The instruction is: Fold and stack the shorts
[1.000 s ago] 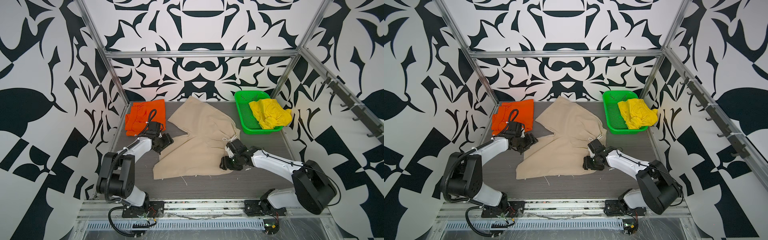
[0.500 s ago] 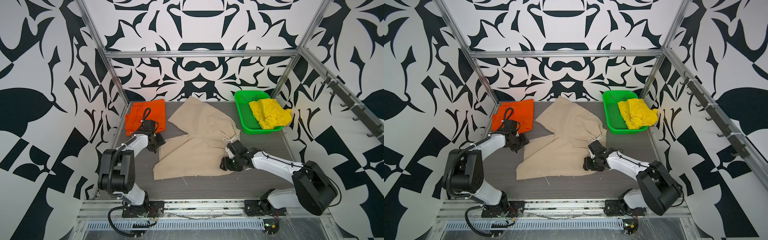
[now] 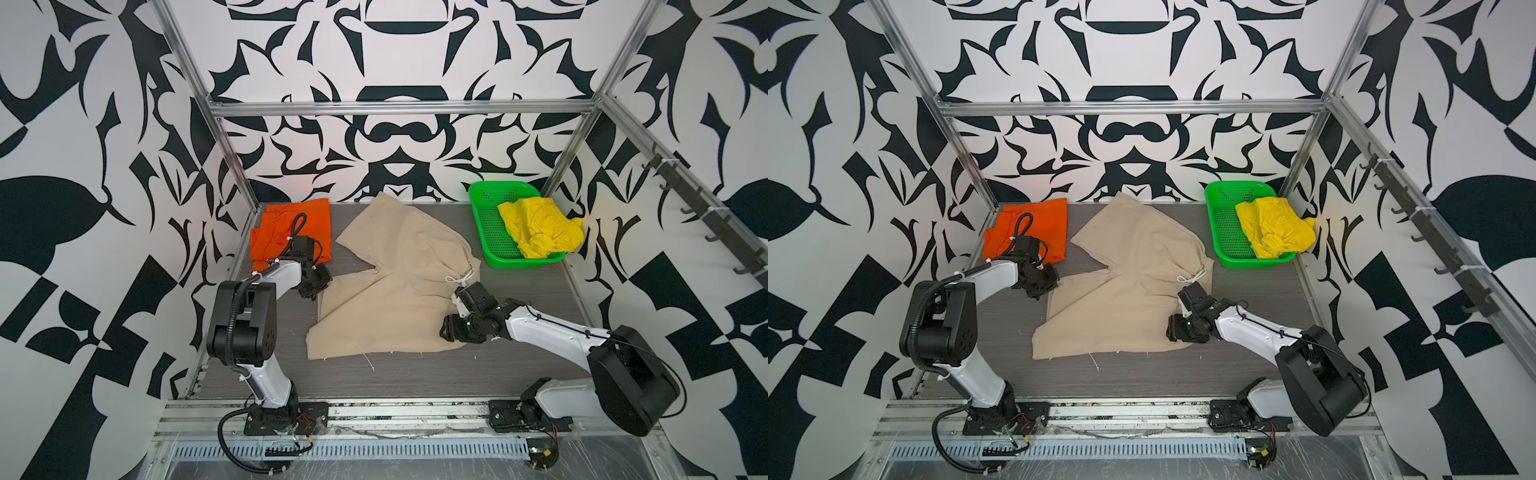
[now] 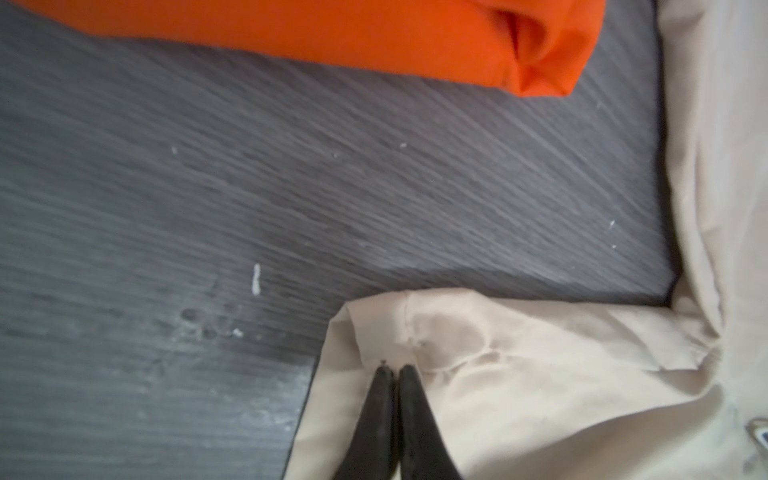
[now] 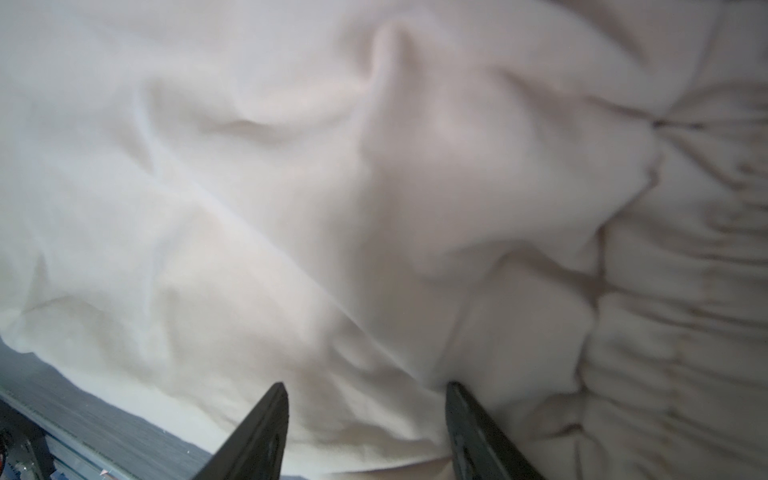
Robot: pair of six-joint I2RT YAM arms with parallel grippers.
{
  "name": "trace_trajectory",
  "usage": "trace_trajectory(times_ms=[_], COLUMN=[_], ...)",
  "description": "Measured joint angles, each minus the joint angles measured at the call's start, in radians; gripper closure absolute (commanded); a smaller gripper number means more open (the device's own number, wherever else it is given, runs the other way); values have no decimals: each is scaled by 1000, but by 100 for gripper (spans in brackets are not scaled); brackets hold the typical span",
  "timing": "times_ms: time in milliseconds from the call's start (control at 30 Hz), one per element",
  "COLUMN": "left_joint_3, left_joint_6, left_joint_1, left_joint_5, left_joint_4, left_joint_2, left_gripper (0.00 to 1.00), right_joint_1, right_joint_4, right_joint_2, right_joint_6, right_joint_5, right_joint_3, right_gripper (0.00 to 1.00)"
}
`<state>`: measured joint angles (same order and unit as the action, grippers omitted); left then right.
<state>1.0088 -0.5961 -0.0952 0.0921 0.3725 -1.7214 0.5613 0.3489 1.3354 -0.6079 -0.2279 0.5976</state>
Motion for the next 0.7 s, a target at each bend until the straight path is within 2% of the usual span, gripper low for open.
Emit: trace_trajectory(times_ms=[367,400,433,567,700], left_joint_3=[87,103,124,211,214], left_joint_6=[115,126,137,178,177], left_joint_1=[95,101,105,110,111], left_joint_5=[-43,-43,-42,-39,-40], left_joint_4=[39,46,53,67,85], left_joint_2=[24,18,8,-53,-37], left_gripper=[98,96,89,53,43], right_joint_1=[0,0,0,0,-11], right_joint_4=[-2,-2,-1,24,127], right_joint_2=[-132,-134,-134,-153,-211], right_joint_6=[-39,-40,-40,-42,-42], right_joint_5=[19,19,19,3,-14], right_joint_3=[-104,-105,-105,-98,-40], right_gripper=[36,36,36,30,28])
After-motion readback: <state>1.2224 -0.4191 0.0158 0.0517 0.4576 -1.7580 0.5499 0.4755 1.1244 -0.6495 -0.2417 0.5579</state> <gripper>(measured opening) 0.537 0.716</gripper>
